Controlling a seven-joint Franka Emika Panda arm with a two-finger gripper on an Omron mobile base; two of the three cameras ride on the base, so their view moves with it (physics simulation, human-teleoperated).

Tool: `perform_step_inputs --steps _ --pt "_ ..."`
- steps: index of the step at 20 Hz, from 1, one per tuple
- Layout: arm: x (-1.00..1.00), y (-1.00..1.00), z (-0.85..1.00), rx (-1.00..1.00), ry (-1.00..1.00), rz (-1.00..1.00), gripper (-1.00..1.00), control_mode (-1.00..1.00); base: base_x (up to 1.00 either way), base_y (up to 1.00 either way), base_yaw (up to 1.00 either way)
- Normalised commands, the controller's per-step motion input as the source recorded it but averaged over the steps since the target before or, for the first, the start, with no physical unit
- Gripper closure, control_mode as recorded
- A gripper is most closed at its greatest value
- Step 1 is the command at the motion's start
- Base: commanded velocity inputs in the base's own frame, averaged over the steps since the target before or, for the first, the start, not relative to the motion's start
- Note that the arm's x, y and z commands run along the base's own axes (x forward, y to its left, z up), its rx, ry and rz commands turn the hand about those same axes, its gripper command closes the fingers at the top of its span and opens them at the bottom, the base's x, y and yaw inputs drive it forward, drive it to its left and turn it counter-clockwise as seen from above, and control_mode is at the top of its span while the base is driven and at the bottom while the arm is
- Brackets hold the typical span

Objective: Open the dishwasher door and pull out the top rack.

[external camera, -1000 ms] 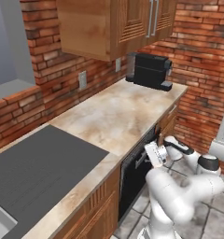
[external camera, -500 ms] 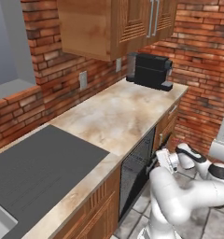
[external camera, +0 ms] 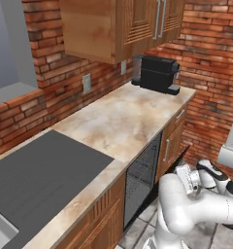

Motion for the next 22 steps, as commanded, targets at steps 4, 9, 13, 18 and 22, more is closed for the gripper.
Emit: perform_step_inputs --steps 4,9,13,18,22 --pt "-0.30 -0.99 -1.00 0.15 0.00 -0.01 1.00 -1.00 0.00 0.00 0.00" --pt "-0.26 -0.91 -1.00 0.14 0.00 -0.01 1.00 -1.00 0.00 0.00 0.00" --pt "-0.11 -0.64 -0.89 0.05 0.00 -0.03 1.00 -1.00 0.00 0.00 0.00" --pt "-0.01 -0.34 -0.44 0.00 0.00 -0.07 1.00 -1.00 0.00 0.00 0.00" --pt "0.00 -0.03 0.00 -0.06 0.00 -0.11 1.00 -1.00 0.00 0.00 0.00"
